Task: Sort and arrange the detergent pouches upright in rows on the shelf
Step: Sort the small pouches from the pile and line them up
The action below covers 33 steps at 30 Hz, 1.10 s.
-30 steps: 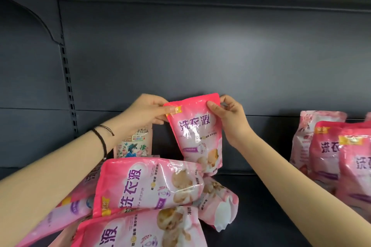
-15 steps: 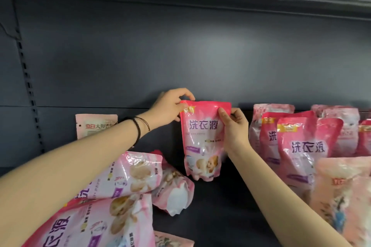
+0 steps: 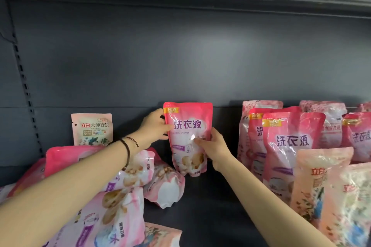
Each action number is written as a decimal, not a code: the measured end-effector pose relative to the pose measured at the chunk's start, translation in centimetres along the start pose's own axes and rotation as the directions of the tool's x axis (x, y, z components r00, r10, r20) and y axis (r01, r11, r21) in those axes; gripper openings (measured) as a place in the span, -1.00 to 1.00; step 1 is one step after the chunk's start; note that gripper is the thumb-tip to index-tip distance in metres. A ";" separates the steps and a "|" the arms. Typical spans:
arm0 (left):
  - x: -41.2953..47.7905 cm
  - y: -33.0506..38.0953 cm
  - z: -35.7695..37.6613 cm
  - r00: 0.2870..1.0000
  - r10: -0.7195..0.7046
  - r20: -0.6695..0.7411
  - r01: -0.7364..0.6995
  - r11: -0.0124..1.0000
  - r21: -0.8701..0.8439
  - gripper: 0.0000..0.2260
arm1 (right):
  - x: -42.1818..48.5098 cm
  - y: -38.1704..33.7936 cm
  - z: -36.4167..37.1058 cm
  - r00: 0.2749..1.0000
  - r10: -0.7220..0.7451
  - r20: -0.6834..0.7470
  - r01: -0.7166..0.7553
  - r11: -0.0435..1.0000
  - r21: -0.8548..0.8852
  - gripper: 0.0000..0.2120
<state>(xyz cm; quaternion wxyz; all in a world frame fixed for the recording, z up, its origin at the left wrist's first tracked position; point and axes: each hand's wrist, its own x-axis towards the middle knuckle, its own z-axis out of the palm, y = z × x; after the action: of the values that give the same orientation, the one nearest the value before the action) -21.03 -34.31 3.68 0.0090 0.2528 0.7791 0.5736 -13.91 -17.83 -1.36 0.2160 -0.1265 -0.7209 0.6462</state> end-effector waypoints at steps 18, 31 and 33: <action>-3.2 2.3 -6.7 0.950 0.039 0.308 -0.309 0.221 0.925 -0.82 | 0.9 -7.5 -1.8 0.905 0.295 0.307 0.265 0.174 -0.948 -0.70; -12.7 1.0 -19.4 0.896 0.236 0.376 -0.333 -0.202 0.921 -0.71 | -6.5 -11.7 6.4 0.825 0.201 0.528 0.561 -0.175 -0.809 -0.63; -14.2 0.3 -21.3 0.899 0.254 0.357 -0.308 -0.216 0.927 -0.66 | -7.4 -11.7 7.9 0.827 0.183 0.532 0.561 -0.196 -0.804 -0.65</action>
<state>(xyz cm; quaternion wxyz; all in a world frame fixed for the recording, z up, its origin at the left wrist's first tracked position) -15.02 -58.91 7.33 -0.2976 0.3500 0.8592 -0.2253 -10.01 -29.72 8.56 -0.0423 0.0381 -0.9835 -0.1715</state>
